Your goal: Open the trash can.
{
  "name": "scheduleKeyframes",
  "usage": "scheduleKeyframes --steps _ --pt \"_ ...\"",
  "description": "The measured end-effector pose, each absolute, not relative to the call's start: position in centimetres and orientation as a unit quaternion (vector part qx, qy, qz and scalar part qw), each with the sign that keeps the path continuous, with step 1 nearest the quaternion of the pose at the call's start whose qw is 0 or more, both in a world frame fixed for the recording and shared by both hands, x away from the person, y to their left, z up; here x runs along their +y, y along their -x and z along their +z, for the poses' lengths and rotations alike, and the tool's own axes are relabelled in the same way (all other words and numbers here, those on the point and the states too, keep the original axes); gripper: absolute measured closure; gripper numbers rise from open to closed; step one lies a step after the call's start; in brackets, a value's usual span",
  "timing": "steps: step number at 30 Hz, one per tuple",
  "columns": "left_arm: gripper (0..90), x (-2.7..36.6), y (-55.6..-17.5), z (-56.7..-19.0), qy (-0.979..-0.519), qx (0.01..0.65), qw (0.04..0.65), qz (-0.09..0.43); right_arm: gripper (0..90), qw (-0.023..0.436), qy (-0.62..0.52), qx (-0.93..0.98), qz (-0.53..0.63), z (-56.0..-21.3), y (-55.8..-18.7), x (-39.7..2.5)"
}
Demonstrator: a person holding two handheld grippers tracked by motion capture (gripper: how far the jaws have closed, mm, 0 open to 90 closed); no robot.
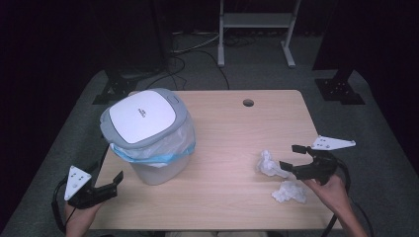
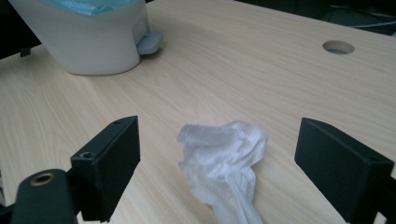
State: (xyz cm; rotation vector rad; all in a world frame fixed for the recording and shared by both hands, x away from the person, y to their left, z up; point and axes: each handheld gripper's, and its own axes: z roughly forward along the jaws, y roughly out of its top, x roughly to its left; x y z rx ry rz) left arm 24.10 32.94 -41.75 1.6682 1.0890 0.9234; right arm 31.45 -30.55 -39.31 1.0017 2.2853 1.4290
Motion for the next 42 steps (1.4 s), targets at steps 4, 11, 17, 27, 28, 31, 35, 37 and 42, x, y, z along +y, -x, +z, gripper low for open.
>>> scheduleKeyframes --steps 4,11,17,27,28,31,35,37,42 --pt "9.0 32.8 -25.1 -41.8 -0.672 0.451 0.448 0.381 12.7 0.123 -0.346 0.793 0.485 -39.0 -32.5 -30.1" --pt "9.1 32.5 -27.0 -41.8 -0.665 0.464 0.432 0.395 12.7 0.115 -0.339 0.800 0.481 -38.6 -34.3 -29.1" --pt "9.1 32.6 -28.6 -41.7 -0.654 0.475 0.425 0.407 12.7 0.116 -0.340 0.801 0.479 -38.5 -35.3 -28.2" --pt "8.9 32.9 -29.9 -41.7 -0.656 0.478 0.424 0.402 12.8 0.121 -0.327 0.806 0.478 -37.8 -37.0 -25.5" --pt "8.9 32.9 -30.0 -41.7 -0.656 0.477 0.425 0.401 12.8 0.120 -0.327 0.807 0.477 -37.7 -37.2 -25.1" --pt "9.0 33.0 -30.3 -41.8 -0.657 0.475 0.431 0.397 13.5 0.122 -0.321 0.805 0.484 -37.7 -37.8 -24.0" --pt "9.2 33.0 -30.8 -41.9 -0.659 0.470 0.440 0.390 13.5 0.116 -0.316 0.808 0.484 -37.6 -38.7 -22.1" --pt "9.2 33.0 -31.1 -41.9 -0.659 0.468 0.446 0.384 13.5 0.117 -0.311 0.807 0.489 -37.6 -39.2 -21.1" --pt "12.7 32.7 -31.7 -41.8 -0.668 0.457 0.450 0.377 13.5 0.113 -0.304 0.810 0.489 -37.2 -40.8 -18.2"
